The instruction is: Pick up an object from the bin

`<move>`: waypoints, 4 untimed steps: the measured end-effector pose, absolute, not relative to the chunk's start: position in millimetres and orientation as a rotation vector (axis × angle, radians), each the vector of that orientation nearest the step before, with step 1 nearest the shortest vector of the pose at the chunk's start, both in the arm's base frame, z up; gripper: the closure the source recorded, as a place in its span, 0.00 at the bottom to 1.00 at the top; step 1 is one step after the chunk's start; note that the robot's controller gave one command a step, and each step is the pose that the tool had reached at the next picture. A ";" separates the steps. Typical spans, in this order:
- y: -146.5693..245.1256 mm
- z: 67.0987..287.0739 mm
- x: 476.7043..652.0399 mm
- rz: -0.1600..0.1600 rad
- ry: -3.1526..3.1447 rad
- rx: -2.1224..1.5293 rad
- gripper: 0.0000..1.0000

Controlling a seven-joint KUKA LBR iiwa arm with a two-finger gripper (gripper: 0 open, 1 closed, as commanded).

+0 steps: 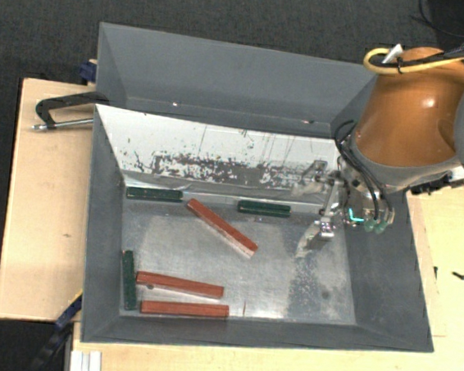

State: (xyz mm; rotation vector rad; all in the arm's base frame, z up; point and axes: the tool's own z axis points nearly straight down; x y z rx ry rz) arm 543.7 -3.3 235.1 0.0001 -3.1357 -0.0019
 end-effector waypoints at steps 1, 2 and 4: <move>-3.4 238.8 545.2 -0.002 -3.143 0.000 0.00; 11.3 198.0 561.8 0.000 -3.152 0.057 0.00; 92.9 97.2 574.2 -0.002 -3.131 0.284 1.00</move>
Offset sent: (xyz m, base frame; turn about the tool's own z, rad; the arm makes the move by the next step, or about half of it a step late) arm 0.0462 0.0492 -0.1394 -0.1195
